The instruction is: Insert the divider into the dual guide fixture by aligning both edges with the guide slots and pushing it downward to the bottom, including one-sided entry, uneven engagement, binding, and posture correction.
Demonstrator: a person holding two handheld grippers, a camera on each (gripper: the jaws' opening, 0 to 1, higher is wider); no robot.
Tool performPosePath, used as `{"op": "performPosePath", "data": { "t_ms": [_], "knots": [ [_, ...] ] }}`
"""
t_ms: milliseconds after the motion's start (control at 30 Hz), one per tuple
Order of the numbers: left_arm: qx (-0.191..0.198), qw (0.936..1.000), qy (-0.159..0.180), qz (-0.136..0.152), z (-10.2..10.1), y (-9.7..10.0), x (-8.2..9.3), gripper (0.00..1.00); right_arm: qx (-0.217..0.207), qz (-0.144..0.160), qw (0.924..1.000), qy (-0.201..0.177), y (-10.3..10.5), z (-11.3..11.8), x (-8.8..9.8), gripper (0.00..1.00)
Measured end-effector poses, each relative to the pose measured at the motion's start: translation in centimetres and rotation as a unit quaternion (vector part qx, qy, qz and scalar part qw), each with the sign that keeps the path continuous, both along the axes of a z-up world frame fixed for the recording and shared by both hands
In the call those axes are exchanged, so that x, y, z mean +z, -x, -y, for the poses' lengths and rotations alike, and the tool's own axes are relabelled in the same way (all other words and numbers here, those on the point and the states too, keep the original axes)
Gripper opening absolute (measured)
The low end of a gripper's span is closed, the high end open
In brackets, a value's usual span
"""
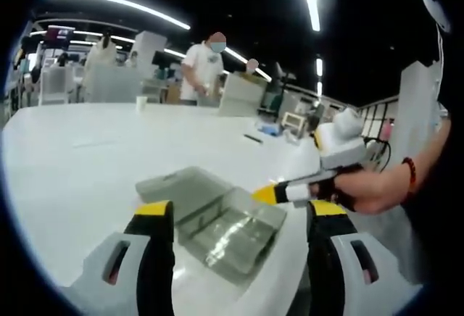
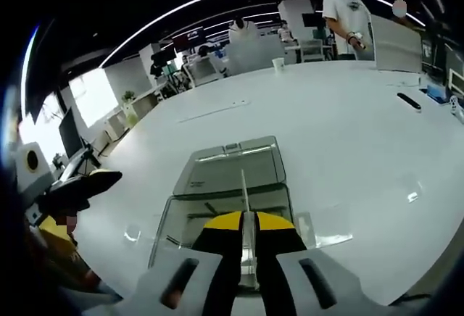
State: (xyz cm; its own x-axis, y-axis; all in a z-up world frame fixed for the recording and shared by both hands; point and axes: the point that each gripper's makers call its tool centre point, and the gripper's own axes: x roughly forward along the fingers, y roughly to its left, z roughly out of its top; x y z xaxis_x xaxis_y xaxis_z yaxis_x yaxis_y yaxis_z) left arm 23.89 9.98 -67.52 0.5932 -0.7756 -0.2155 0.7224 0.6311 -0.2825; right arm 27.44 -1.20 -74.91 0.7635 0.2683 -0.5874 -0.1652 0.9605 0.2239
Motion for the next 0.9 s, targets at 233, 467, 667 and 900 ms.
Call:
{"op": "performPosePath", "data": {
  "t_ms": [233,467,667,900],
  "knots": [
    [-0.003,1.0000,0.000,-0.003,0.21,0.10,-0.16,0.72,0.012,-0.027,0.9996,0.002,0.45,-0.15,-0.54,0.01],
    [-0.006,1.0000,0.002,-0.002,0.37,0.08,-0.08,0.72,0.019,-0.049,0.9986,-0.002,0.44,-0.41,-0.50,0.01],
    [-0.007,1.0000,0.003,-0.003,0.42,-0.03,-0.02,0.72,0.038,-0.091,0.9951,0.000,0.37,-0.59,-0.72,0.01],
    [-0.016,0.9999,0.004,-0.001,0.79,-0.02,0.14,0.72,0.004,-0.073,0.9972,-0.014,0.47,-0.19,-0.39,0.00]
  ]
}}
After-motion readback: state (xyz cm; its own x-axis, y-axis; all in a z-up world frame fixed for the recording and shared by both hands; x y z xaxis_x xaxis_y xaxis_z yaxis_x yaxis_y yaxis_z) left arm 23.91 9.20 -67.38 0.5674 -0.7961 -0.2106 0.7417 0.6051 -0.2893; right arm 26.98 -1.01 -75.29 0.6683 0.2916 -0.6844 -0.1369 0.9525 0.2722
